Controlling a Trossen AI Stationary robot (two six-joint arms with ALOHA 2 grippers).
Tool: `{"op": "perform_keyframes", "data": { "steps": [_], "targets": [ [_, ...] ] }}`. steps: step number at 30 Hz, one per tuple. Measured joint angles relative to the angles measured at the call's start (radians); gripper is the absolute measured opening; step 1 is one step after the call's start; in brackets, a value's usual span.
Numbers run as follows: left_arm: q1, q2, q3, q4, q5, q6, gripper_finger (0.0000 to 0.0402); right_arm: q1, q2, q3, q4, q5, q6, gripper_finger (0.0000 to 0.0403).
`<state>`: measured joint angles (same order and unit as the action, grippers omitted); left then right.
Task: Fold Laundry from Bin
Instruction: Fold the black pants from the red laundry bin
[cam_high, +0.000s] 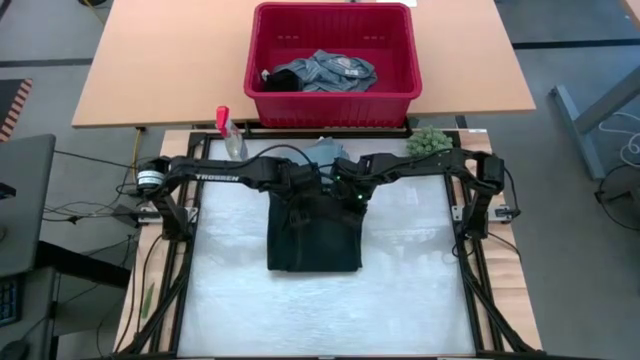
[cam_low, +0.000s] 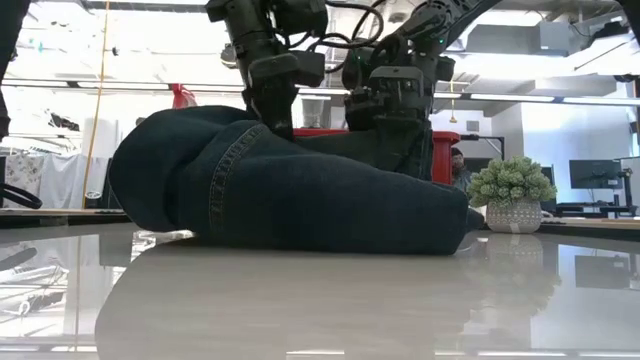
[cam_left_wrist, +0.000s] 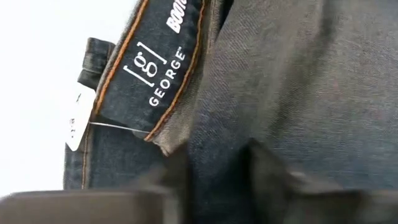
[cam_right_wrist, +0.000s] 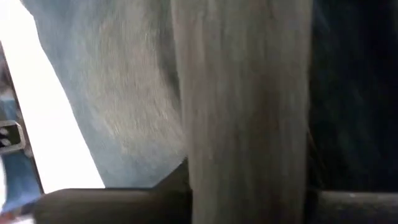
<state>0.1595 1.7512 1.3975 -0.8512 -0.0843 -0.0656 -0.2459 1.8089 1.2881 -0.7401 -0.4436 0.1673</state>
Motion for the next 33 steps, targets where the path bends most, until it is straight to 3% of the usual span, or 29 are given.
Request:
{"op": "perform_keyframes", "data": {
  "steps": [2, 4, 10, 15, 20, 24, 29, 33],
  "targets": [
    [-0.005, 0.0, -0.001, -0.003, -0.012, -0.002, 0.0056, -0.006, -0.012, 0.0, -0.021, 0.005, -0.025, 0.0092],
    [-0.009, 0.0, -0.001, -0.001, -0.018, -0.007, 0.0022, -0.013, -0.03, 0.0, -0.039, 0.005, -0.053, 0.0116],
    [-0.034, -0.002, 0.045, -0.045, -0.014, -0.014, 0.0016, -0.032, -0.156, 0.002, -0.131, 0.045, -0.192, 0.0193],
    [-0.078, -0.05, 0.117, -0.086, -0.004, -0.01, 0.0014, -0.038, -0.29, 0.002, -0.199, 0.065, -0.193, 0.023],
    [-0.142, -0.117, 0.15, -0.076, 0.022, 0.035, 0.0013, -0.012, -0.423, 0.002, -0.194, 0.077, -0.127, 0.0234],
    [-0.159, -0.15, 0.151, -0.058, -0.081, 0.045, 0.0012, 0.023, -0.514, 0.002, -0.168, 0.109, -0.073, 0.0229],
    [-0.075, -0.15, 0.152, -0.061, -0.13, 0.066, 0.0012, 0.094, -0.594, 0.002, 0.002, 0.121, -0.002, 0.0222],
    [0.021, -0.096, 0.15, -0.082, -0.074, 0.088, 0.0012, 0.192, -0.586, 0.002, 0.205, 0.258, -0.02, 0.0215]
  ]
}}
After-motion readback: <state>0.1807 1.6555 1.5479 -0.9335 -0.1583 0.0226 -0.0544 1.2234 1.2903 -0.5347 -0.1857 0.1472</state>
